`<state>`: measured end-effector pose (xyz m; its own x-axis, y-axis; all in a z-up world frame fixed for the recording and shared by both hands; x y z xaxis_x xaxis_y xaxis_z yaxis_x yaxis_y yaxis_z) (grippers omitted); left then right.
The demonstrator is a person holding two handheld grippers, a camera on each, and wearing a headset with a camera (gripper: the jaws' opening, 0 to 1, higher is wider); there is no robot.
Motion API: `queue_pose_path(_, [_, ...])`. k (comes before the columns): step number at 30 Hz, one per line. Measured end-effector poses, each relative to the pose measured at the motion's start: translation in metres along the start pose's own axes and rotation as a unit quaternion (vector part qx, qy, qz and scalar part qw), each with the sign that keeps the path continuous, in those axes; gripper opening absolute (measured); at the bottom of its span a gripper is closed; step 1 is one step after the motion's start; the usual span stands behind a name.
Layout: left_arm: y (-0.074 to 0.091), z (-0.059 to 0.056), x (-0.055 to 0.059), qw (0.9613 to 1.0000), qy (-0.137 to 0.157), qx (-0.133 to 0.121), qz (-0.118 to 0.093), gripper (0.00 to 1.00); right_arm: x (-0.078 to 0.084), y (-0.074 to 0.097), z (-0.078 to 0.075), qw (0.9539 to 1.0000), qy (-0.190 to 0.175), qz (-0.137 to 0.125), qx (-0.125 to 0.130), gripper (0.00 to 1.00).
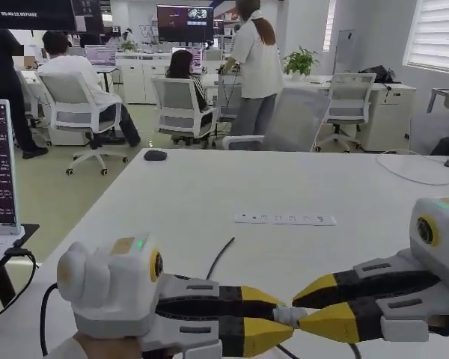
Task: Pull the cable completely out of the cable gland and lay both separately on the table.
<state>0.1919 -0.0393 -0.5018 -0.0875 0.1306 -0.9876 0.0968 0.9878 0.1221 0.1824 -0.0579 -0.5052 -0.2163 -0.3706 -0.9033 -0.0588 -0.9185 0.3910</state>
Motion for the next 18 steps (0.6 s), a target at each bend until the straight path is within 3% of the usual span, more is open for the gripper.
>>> queue_pose_path(6, [0.0003,0.0023,-0.0006,1.0,0.001,-0.005,-0.004,0.15,-0.0068,-0.0027,-0.0009,0.9996,-0.014,-0.024,-0.003,0.12])
queue_pose_path(15, [-0.0008,0.0055,0.0037,0.9999,0.006,-0.009,0.01,0.14,-0.0048,-0.0083,-0.003,0.999,-0.038,-0.022,-0.007,0.11])
queue_pose_path(18, [-0.0001,0.0056,0.0014,0.9999,0.007,-0.01,0.006,0.14,-0.0064,-0.0069,-0.0036,0.998,-0.054,-0.03,-0.013,0.12])
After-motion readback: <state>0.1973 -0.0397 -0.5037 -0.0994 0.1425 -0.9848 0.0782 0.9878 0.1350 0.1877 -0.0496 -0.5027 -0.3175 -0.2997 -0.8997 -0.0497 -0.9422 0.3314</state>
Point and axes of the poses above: the centre of the closed fingertips' face, and the gripper's own axes: y roughly backward along the fingers, z roughly to its left, x roughly out of its underside, the point moved 1 cm from there along y, roughly backward along the fingers, and after that the axes turned 10 degrees about z, right-handed, at the moved point
